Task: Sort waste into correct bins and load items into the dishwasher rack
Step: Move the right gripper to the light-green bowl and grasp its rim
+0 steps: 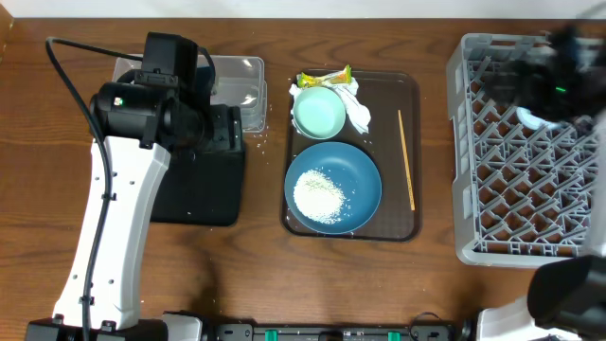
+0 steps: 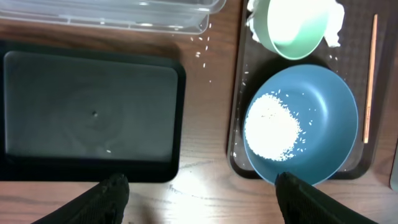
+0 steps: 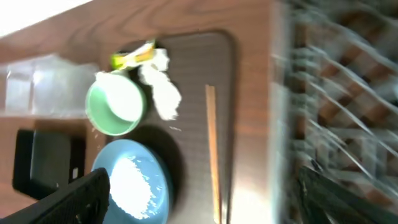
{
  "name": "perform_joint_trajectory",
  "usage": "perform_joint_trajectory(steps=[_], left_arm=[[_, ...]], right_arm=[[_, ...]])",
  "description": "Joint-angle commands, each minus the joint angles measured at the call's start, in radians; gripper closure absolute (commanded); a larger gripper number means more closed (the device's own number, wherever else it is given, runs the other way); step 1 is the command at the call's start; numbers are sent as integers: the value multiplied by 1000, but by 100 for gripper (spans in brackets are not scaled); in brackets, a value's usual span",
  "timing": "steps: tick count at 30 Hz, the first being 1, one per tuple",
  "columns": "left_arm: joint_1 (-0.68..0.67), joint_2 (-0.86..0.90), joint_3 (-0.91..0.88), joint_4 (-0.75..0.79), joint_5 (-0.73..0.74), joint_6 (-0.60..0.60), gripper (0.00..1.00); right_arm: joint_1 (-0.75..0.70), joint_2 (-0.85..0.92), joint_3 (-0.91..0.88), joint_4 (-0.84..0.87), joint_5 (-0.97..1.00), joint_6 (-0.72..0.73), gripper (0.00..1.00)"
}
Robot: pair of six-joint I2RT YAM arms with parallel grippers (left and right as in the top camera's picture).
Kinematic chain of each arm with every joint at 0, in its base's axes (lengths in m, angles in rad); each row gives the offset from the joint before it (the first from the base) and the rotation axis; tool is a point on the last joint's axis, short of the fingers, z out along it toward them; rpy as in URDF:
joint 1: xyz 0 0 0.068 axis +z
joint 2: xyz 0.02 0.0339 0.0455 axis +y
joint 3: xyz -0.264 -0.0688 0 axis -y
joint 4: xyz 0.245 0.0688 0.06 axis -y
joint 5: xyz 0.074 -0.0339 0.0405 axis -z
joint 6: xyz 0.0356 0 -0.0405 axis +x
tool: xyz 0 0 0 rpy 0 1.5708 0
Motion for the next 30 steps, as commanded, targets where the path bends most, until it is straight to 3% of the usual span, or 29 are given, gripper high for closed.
perform_joint_trajectory(steps=[1,14,22,28,30], left_arm=[[0,2,5,-14,-16,16,22],[0,2,5,-38,-16,16,22],[0,2,5,-37,-16,16,22],[0,2,5,-38,-16,16,22],[0,2,5,-37,-16,16,22]], right_arm=[[126,39,7,59,35,3,8],[531,270,7,416,345,128,8],[616,468,7,552,360,233,17],[619,552,7,555,359,291,20],[621,561,7,550,358,291,27]])
